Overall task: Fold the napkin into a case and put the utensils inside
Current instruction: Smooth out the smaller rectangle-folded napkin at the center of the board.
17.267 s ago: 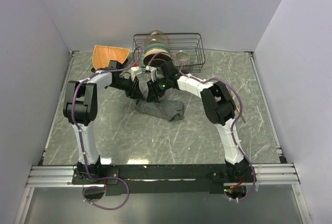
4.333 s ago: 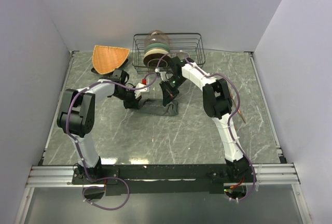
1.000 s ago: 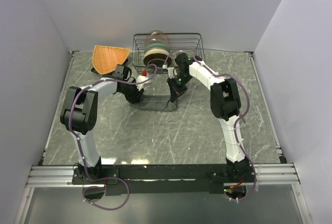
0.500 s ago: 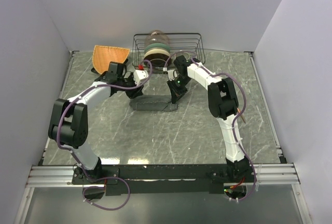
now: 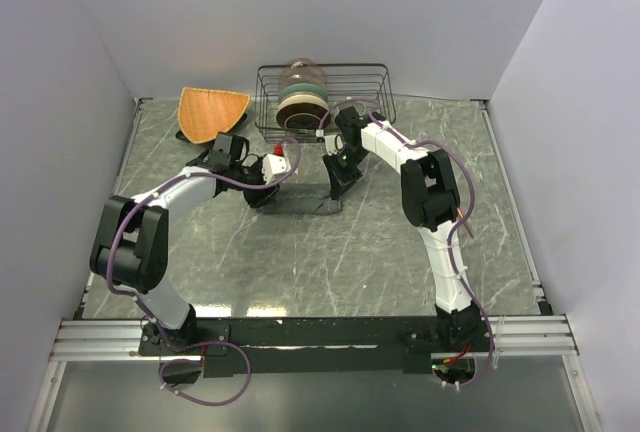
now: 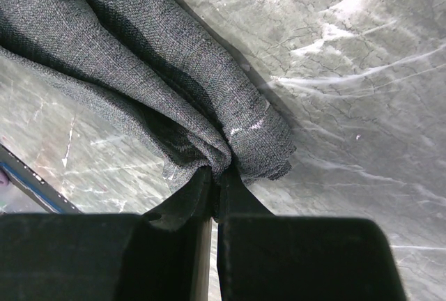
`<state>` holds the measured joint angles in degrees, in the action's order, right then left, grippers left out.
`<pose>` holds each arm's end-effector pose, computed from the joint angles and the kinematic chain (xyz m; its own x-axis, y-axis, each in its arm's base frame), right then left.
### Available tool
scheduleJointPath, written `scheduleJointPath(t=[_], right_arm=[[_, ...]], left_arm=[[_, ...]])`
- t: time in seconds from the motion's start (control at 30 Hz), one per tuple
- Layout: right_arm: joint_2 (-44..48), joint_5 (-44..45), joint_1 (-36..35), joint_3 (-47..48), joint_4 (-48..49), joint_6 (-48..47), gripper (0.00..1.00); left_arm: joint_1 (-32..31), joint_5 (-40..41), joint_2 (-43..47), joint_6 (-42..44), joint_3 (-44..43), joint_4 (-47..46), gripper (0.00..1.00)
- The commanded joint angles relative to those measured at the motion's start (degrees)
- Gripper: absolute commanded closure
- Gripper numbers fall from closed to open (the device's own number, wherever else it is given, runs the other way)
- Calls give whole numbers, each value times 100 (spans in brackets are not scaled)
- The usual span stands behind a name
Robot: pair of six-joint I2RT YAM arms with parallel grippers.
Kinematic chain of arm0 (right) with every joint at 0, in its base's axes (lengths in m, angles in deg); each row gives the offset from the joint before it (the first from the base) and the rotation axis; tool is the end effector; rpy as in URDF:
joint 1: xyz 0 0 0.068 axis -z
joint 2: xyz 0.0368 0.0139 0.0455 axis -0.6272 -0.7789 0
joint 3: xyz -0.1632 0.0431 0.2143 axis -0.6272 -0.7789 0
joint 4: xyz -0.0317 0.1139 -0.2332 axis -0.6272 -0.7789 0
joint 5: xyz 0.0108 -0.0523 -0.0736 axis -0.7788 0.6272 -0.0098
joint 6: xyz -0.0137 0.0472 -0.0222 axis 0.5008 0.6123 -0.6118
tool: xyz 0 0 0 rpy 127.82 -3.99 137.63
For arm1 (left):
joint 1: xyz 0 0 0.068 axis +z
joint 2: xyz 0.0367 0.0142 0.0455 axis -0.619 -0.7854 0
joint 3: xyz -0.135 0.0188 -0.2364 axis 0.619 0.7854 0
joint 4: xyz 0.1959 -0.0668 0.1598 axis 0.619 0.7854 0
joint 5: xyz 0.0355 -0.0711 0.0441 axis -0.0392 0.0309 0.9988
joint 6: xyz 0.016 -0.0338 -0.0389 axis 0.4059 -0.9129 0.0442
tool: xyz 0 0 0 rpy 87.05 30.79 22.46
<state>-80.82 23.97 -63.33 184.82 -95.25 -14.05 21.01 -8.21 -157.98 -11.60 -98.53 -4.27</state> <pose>0.4239 0.2116 0.1590 -0.8260 -0.5157 -0.2276 -0.5597 0.7023 0.4398 0.3186 -0.1208 0.2085 -0.1019 0.6437 -0.7585 0.9489 0.2917 0.1201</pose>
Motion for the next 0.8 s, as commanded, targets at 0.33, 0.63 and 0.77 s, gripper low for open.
scheduleJointPath(t=[0.33,0.63,0.77], right_arm=[[-158,423,6,-68,359,-23,100],[-106,423,6,-113,429,-32,100],[-71,432,-3,-113,473,-76,100]], left_arm=[[-113,336,-655,913,-512,206,43],[-122,301,-849,1063,-820,268,76],[-131,283,-892,957,-925,163,78]])
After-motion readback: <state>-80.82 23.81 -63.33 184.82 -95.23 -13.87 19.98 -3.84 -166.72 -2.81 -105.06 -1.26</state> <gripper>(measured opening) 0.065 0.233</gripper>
